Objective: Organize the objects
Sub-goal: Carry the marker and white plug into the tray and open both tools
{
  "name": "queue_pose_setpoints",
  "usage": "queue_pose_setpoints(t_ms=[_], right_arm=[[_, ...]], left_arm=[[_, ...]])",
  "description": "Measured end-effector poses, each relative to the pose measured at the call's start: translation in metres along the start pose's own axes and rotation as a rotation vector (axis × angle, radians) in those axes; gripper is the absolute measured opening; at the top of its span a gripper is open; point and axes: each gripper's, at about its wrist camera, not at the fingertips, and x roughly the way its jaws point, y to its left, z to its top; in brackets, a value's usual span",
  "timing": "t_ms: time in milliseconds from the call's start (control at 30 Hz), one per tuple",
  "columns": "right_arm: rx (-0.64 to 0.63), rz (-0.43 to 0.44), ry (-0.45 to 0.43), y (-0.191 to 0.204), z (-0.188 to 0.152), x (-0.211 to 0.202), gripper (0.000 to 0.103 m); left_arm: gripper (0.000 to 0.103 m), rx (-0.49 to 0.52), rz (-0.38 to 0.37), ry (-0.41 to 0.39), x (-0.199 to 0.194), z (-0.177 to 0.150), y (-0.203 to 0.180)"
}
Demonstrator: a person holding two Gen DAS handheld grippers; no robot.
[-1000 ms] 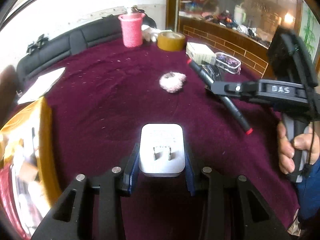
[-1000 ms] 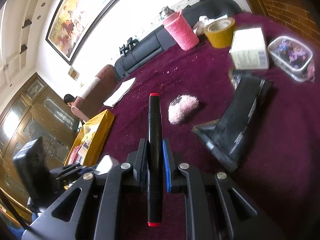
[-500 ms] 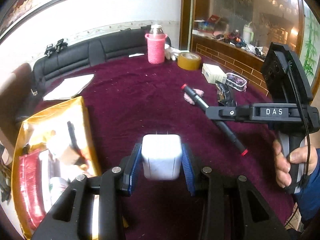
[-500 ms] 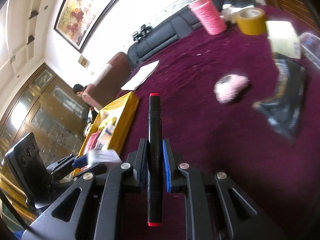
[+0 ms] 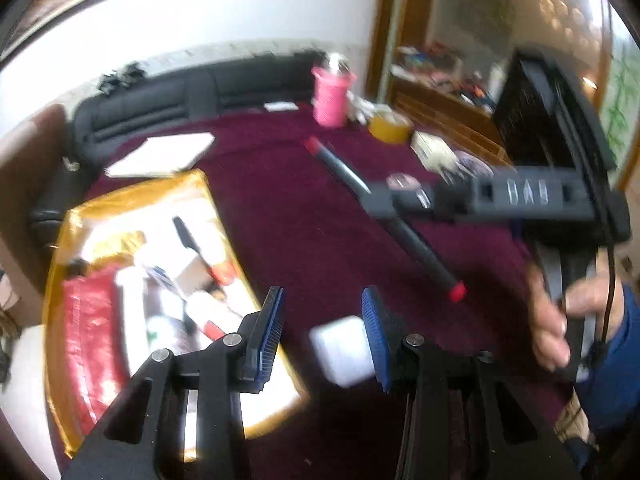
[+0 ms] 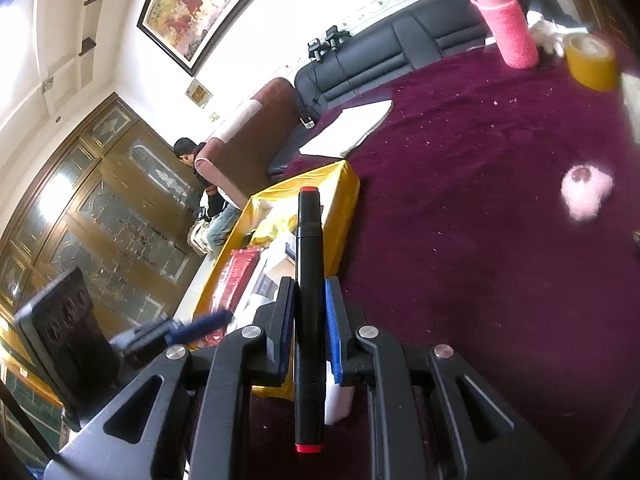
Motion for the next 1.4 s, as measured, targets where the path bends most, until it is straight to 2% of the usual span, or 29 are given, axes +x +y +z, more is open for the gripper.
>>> queue_pose_setpoints(t_ms=[100,133,200,333,467,567,633,733,833,933,1067,1133,1267,1400], right_arm=[[-0.008,0.004,-0.005,0.005,-0.002,-0.002,0.013],[-0.005,0.006,-0.009,0.006,-0.004,-0.003,0.013],[0.007,0.013,-0.019,0.002,-0.007,-0.008,0.013],[0.02,0.021,-0.032,-0.004,-0.013,-0.02,0.013],[0.032,0.035,-0.037,-0.012,-0.02,-0.027,0.013],[0.044,0.05,-0.042,-0.019,-0.024,-0.031,0.012],[0.05,0.056,-0.044,-0.022,-0.027,-0.033,0.013],[0.057,0.06,-0.045,-0.026,-0.031,-0.036,0.013],[0.061,0.058,-0.042,-0.029,-0.033,-0.039,0.013],[0.055,0.059,-0.043,-0.027,-0.032,-0.04,0.013],[0.032,0.061,-0.043,-0.015,-0.027,-0.037,0.013],[0.012,0.063,-0.034,-0.004,-0.022,-0.03,0.013],[-0.025,0.068,0.003,0.02,-0.011,-0.005,0.013],[-0.071,0.062,0.05,0.044,0.004,0.034,0.013]], left_arm=[[0.043,0.031,-0.02,0.047,0.014,-0.004,-0.016],[0.052,0.041,-0.006,0.059,0.019,-0.005,-0.02],[0.058,0.064,0.053,0.092,0.033,-0.006,-0.03],[0.059,0.069,0.141,0.152,0.057,-0.011,-0.042],[0.059,0.056,0.187,0.199,0.08,-0.02,-0.049],[0.056,0.071,0.229,0.172,0.087,-0.027,-0.055],[0.034,0.064,0.249,0.166,0.091,-0.029,-0.056],[0.034,0.037,0.234,0.143,0.088,-0.029,-0.049],[0.034,-0.021,0.162,0.13,0.079,-0.025,-0.041],[0.034,-0.069,0.102,0.097,0.06,-0.017,-0.034],[0.034,-0.132,0.046,0.009,0.021,-0.005,-0.011],[0.034,-0.149,0.046,-0.028,0.006,-0.001,0.001],[0.034,-0.206,0.092,-0.087,-0.021,-0.002,0.037],[0.034,-0.259,0.132,-0.082,-0.019,-0.009,0.067]])
